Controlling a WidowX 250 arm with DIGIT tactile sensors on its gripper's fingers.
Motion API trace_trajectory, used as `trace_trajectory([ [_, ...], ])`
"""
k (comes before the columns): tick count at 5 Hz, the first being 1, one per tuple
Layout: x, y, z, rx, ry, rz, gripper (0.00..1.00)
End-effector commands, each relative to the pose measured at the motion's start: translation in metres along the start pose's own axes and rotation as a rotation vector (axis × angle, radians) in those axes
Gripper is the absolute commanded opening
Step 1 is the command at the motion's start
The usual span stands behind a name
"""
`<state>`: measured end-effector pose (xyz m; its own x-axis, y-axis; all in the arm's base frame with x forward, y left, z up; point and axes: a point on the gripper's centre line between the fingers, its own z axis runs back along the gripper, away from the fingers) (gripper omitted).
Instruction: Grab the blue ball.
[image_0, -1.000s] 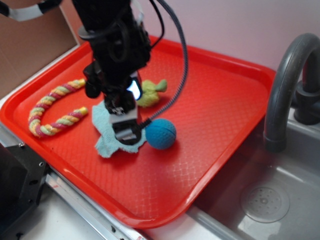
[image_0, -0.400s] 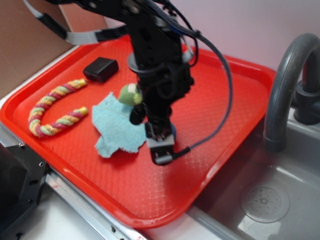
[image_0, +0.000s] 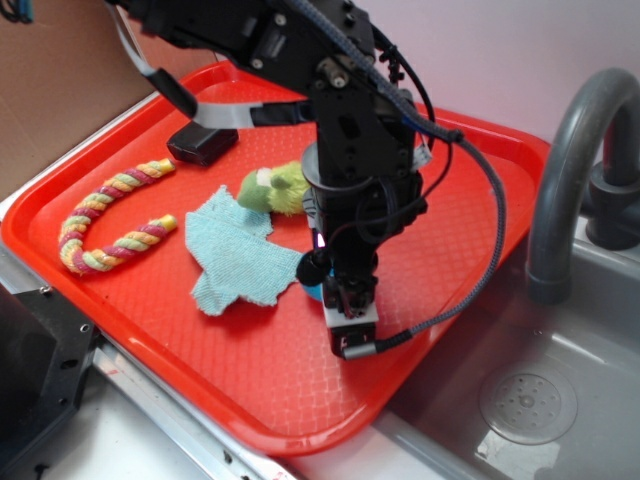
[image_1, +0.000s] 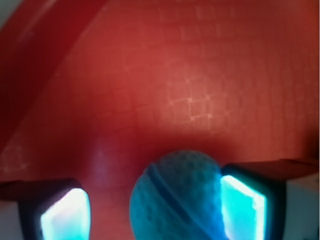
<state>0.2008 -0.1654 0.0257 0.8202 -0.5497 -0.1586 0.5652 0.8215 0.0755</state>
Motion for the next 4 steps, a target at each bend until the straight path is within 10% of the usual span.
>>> trace_trajectory([
  [1, -0.010, 0.027, -0.007, -0.023, 0.016, 0.104, 0.00],
  [4, -0.019, 0.053, 0.050, -0.061, -0.040, 0.261, 0.00],
])
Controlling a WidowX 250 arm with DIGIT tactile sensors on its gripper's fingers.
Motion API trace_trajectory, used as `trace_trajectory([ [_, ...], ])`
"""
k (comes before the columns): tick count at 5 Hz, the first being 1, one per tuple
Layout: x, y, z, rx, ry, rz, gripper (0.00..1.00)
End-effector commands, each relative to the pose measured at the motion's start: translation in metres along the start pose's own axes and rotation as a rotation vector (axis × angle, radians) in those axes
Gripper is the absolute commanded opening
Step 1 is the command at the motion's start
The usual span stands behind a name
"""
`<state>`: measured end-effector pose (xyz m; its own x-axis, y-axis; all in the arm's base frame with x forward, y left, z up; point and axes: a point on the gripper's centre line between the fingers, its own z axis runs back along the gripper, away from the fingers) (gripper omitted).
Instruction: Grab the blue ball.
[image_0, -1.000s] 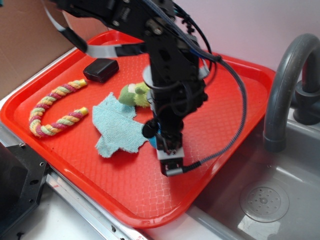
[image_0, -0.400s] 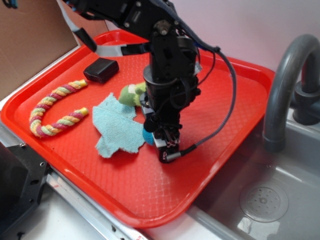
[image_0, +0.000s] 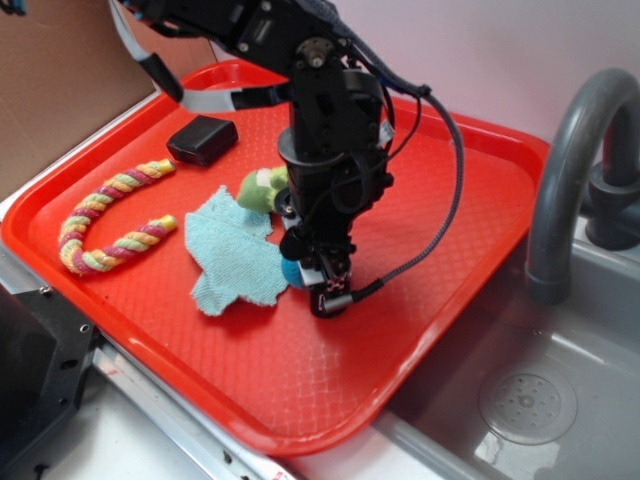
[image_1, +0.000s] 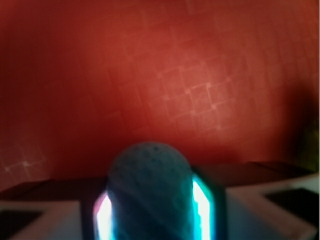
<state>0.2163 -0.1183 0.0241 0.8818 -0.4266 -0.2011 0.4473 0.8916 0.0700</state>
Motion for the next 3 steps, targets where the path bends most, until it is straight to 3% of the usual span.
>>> trace_trajectory([
  [1, -0.032, 0.022, 0.102, -0.106, -0.181, 0.278, 0.00],
  [2, -0.076, 0.049, 0.139, -0.161, -0.283, 0.379, 0.00],
  [3, -0.103, 0.058, 0.151, -0.180, -0.324, 0.438, 0.00],
])
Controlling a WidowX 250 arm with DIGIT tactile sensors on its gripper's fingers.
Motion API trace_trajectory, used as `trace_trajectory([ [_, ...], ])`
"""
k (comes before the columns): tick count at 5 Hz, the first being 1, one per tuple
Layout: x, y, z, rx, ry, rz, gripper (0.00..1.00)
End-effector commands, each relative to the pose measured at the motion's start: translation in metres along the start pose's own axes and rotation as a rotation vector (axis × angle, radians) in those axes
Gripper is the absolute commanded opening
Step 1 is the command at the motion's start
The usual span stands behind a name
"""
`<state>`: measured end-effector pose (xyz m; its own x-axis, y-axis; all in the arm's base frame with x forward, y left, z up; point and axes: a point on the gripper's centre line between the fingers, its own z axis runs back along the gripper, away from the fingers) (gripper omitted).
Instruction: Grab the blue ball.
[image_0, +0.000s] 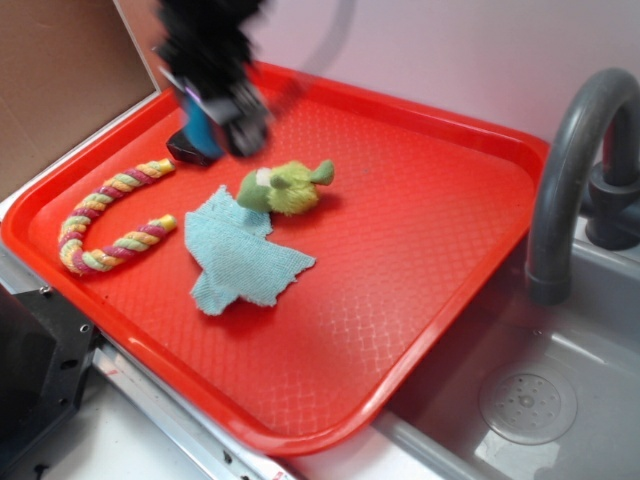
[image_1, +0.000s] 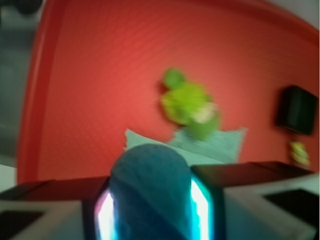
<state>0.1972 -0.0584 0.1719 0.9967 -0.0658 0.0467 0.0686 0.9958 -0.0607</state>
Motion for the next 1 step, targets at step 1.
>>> trace_trajectory([
  [1, -0.0224, 0.0133, 0.0236, -0.067, -0.006, 0.024, 0.00],
])
